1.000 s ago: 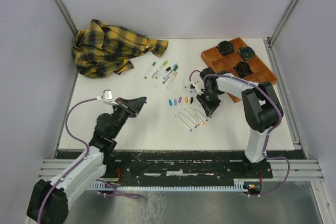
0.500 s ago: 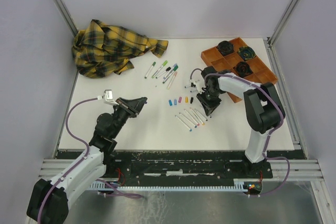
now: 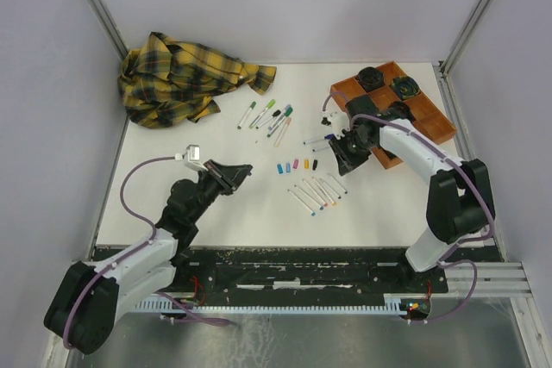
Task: Open the pen caps
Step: Place the pen cap at the center of the board.
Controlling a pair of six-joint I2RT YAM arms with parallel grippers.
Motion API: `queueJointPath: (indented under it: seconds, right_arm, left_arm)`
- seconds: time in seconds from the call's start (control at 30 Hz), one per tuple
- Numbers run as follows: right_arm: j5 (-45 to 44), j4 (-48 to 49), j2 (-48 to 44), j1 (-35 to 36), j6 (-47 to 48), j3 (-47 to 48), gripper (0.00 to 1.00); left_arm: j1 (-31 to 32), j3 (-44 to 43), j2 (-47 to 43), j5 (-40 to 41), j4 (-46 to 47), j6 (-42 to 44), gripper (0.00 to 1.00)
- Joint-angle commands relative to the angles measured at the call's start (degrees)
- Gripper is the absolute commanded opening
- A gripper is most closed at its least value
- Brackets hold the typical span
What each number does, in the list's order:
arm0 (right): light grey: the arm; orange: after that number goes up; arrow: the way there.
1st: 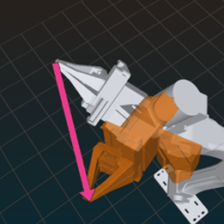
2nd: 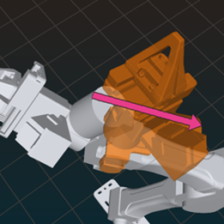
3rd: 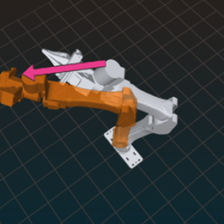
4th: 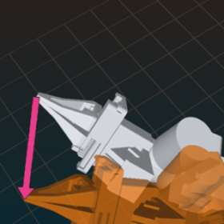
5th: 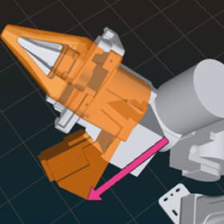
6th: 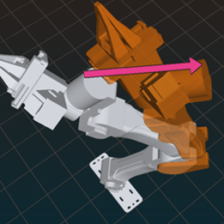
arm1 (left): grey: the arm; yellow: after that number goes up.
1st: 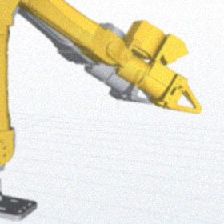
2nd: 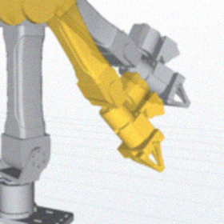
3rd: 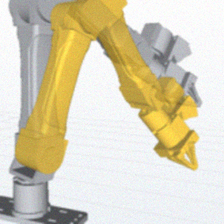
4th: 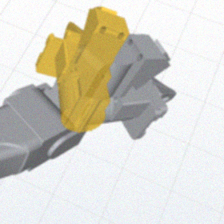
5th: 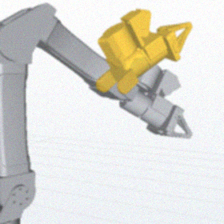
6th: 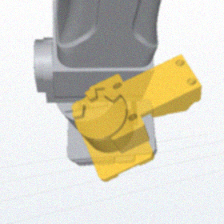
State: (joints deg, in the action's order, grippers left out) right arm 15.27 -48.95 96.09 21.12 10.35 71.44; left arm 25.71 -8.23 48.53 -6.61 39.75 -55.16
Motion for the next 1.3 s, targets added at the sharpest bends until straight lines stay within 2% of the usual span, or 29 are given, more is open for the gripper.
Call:
queueJointPath:
  seconds: [0.0, 0.17, 0.47, 0.67, 0.9, 1.0, 1.17, 1.27]
  right_arm:
    - [4.3, 1.6, -5.8, -1.8, 0.2, 0.7, 0.35]
    - [12.9, 1.9, -10.5, -5.5, -0.8, 0.2, 0.35]
    - [15.1, 5.1, -18.0, -10.3, -2.9, -1.8, 0.34]
    - [14.6, 6.4, -19.8, -13.7, -6.7, -2.4, 0.36]
    - [11.9, 8.2, -21.2, -16.3, -10.4, -3.5, 0.37]
    - [9.8, 8.9, -21.5, -16.6, -11.6, -3.6, 0.37]
    - [9.6, 9.2, -21.6, -16.7, -12.0, -3.8, 0.37]
    - [9.3, 9.3, -21.7, -16.9, -12.0, -3.8, 0.37]
  left_arm:
    - [3.2, -3.7, 4.6, -0.5, 6.3, -0.7, 0.03]
    - [8.7, -7.8, 10.8, 3.7, 6.3, 1.7, 0.03]
    - [19.8, -23.6, 26.4, 15.4, -5.8, 6.3, 0.03]
    - [23.5, -39.1, 39.2, 21.9, -21.3, 5.3, 0.03]
    - [27.7, -60.5, 54.3, 35.0, -45.3, 2.2, 0.03]
    - [28.6, -70.6, 61.2, 37.5, -56.1, 1.3, 0.03]
    - [29.4, -84.0, 71.2, 38.4, -64.7, 3.5, 0.03]
    - [29.5, -88.6, 75.0, 38.5, -66.8, 4.3, 0.03]
